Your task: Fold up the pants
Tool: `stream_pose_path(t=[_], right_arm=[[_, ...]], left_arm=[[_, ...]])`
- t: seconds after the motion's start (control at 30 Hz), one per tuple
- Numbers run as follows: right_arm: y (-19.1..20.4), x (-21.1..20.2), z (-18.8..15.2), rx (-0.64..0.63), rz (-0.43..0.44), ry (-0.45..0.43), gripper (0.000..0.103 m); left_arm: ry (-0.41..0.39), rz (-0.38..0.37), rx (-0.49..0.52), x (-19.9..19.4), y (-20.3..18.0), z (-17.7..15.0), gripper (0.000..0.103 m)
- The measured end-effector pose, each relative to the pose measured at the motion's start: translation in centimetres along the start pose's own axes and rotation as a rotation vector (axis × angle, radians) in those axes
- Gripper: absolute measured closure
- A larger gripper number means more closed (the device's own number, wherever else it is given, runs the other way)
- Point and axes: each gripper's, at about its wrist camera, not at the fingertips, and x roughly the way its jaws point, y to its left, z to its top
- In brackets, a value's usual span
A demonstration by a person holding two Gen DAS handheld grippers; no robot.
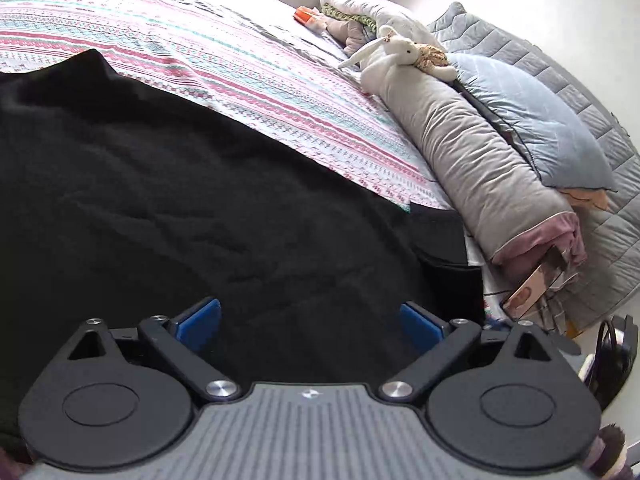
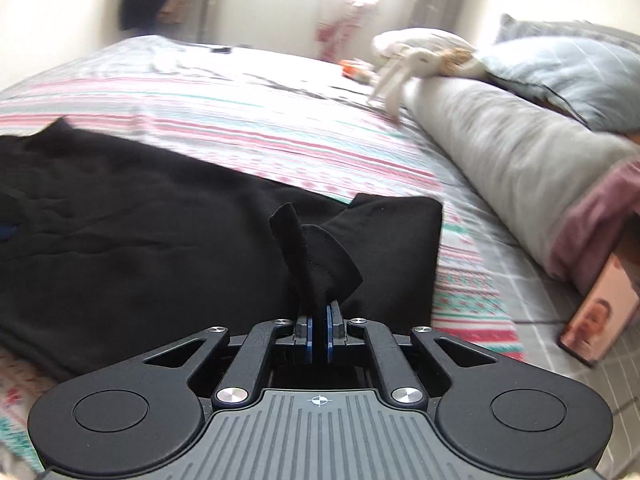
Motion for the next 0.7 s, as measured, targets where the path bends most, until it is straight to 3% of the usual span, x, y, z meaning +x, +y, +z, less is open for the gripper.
stream_pose_path(t=[0.33,0.53,0.7], right_arm=[[8.5,-1.7,-0.3,-0.26,0.221,-0.025,0.096],[9.9,-1.6,-1.5,-0.321,0.179,-0.049,0.088],[9.0,-2.1,-1.6,-0.27,0.164,-0.066,0.065]], left_arm=[[0.038,-0.06,-0.167,1.6,1.4,0.4,0.0],[0.015,-0.062,-0.201,1.4,2.0,0.5,0.0],[0.025,-0.062,-0.193,1.4,1.8,0.7,0.0]])
